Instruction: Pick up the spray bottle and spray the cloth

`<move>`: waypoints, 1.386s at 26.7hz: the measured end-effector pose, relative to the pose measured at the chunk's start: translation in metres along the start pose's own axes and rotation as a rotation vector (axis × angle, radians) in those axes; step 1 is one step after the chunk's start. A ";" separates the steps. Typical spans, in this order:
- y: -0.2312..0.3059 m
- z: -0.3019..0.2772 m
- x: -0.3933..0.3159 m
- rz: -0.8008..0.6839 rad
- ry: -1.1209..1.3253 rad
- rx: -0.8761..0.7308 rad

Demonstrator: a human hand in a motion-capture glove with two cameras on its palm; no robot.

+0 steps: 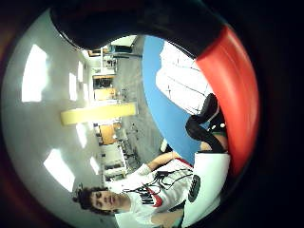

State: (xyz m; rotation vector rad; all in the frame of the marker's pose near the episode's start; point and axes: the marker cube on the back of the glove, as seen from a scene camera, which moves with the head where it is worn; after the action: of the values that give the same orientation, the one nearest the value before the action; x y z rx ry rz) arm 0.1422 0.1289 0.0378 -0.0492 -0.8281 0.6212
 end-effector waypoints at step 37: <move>0.074 0.020 -0.043 -0.362 -0.293 0.369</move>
State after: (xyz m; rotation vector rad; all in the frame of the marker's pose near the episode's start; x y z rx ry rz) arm 0.0698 0.1626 0.0025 0.5278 -0.9636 0.4332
